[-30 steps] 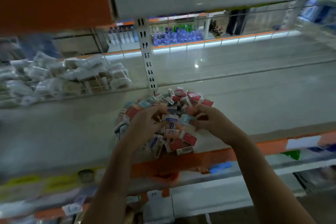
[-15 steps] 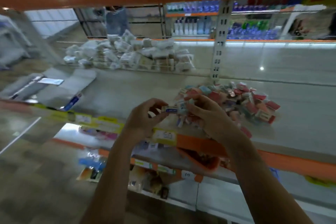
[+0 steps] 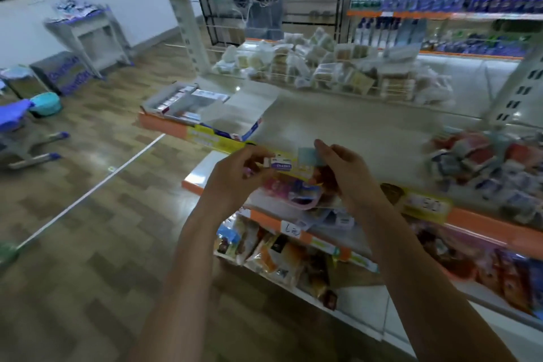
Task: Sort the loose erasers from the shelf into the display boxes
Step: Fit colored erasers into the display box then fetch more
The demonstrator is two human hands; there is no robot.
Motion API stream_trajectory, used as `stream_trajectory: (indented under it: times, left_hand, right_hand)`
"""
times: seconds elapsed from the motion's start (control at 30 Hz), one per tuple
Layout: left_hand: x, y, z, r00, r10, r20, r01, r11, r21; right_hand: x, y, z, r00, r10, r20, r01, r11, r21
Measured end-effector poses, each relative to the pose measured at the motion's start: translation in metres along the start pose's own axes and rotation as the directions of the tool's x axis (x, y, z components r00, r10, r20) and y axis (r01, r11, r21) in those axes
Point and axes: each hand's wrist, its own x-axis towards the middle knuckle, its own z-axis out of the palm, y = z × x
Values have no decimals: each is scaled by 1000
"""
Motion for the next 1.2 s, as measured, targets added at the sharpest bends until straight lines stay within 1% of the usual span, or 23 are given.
stream_trajectory:
  times: [0.2,0.27,0.4,0.6,0.7,0.8,0.93,1.07,1.2]
  left_hand:
    - [-3,-36,-40,999,-16,-35,17,1000,10]
    - [2,-49,-51,998,-34,-60,34,999,0]
    - [24,-76,-75,997,-23,-80,27,998,53]
    - [90,-126,-113,994,3,-107,7,995,100]
    - [119,-147,-127,993,-20,-119,31,995,91]
    - [144,-169,-142,988,-32,-152,46,995,91]
    - [170,-195,-163,980,-45,-194,52,998,28]
    - [197,-220,-188,984,-15,-176,24,999,48]
    - [234,-247,-210,993,20,-116,-21,1000,-11]
  right_hand:
    - [19,8,55,999,-35,12,37,991,-132]
    - [30,11,69,998,-44,53,53,984,-169]
    - [62,14,98,991,-65,118,87,977,-194]
    - [143,5,138,973,-144,181,179,965,-193]
    - [178,-1,151,967,-112,228,163,962,-217]
    - [213,-7,168,963,-66,262,147,942,-302]
    - [247,-9,191,955,-43,292,148,926,-347]
    - [279,-9,216,959,-40,281,155,903,-402]
    - [309,-6,241,974,-52,222,162,844,-511]
